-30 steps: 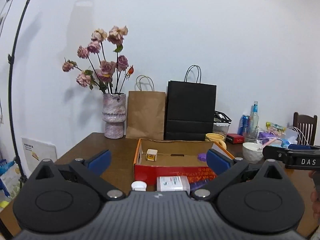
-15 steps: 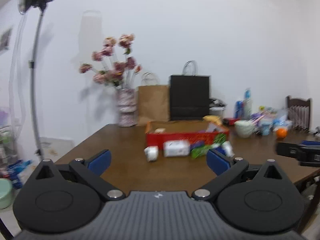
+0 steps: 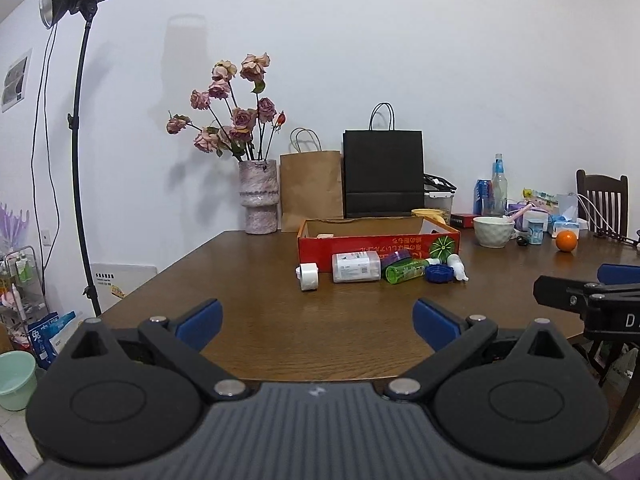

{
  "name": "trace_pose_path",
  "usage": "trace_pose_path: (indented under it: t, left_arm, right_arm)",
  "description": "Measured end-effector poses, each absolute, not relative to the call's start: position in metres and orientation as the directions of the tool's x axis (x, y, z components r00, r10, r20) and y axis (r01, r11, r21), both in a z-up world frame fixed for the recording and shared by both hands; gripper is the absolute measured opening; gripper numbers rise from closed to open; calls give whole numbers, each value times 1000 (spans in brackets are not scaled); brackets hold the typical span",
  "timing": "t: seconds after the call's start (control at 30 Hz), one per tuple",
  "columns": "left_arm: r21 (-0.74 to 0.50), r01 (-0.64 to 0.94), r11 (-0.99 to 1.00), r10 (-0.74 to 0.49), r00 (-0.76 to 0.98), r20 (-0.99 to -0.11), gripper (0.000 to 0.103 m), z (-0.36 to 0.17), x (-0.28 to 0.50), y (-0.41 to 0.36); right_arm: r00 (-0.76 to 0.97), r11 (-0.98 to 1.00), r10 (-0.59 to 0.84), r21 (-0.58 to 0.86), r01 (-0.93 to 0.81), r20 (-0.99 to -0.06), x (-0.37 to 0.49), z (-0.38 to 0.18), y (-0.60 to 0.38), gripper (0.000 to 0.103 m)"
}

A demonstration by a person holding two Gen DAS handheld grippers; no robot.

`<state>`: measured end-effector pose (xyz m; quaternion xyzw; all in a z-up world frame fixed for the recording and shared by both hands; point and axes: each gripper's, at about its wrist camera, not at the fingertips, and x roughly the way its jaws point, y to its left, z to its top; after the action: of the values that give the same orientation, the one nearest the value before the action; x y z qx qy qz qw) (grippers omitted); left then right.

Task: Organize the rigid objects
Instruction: 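Withdraw both tools from the box and approach the white tape roll, then grasp the white tape roll with the left tool while the right tool grasps the white bottle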

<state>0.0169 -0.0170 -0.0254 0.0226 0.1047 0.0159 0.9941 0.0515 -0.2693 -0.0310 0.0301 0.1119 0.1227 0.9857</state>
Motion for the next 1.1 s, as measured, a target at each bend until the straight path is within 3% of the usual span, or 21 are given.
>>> trace_pose_path:
  t: [0.5,1.1]
  left_arm:
    - [60,-31,998,43,979,-201,103,-23,54,-19]
    - [-77,11,997,-41,913,-407,103,-29,245,-8]
  right_arm:
    - [946,973,226,98,-208,-234,92,-42,-275,103]
    - [905,964,265,97,-247,-331,268,-32,-300,89]
